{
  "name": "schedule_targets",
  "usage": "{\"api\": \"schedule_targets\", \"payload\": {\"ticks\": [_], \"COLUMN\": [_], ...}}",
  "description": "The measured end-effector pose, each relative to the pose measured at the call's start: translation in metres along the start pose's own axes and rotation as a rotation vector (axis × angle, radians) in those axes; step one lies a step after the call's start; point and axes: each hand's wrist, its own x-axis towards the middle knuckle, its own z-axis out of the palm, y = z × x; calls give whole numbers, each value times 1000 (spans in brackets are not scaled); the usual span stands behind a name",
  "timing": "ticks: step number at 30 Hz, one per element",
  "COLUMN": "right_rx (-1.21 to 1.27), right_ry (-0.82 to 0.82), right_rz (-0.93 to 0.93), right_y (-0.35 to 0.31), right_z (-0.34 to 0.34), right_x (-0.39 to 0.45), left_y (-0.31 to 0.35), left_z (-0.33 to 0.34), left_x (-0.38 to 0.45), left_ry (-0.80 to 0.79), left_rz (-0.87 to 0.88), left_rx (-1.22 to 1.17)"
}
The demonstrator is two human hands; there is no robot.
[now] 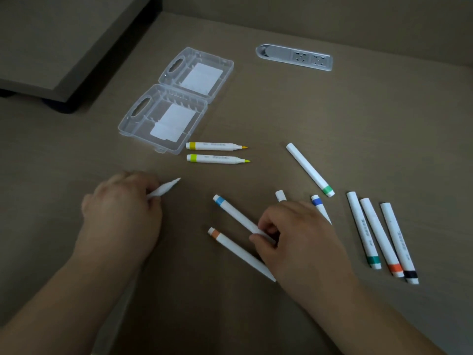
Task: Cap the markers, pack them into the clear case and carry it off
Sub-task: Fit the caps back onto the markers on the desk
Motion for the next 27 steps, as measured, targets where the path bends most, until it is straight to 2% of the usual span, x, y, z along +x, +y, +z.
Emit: {"api": "schedule_targets", "payload": {"ticks": [3,7,13,17,19,21,23,27], "right_rx": [6,3,-62,-5,270,724,1064,1455], "right_ry": [77,194,83,90,76,-9,-107,-320], "right_rz": [40,163,154,118,243,450,620,880], "right_y": [10,25,23,24,20,11,4,-5], "right_z": [-8,-20,-21,-21,-26,-31,-35,-40], "right_x": [6,20,32,34,35,35,33,29], "left_y": [14,37,65,75,79,82,85,87], "left_z": [3,10,10,14,14,13,12,12], "left_x": [0,-1,-11,-10,-9,-9,-10,-11], "left_ry": [-45,-133,-139,-216,-268,-290,-307,-358], "left_rz": [54,0,-20,-144,-199,-220,-243,-246], "left_rx": [-68,-248,-700,-995,-1118,-1176,-1227,-1305]}}
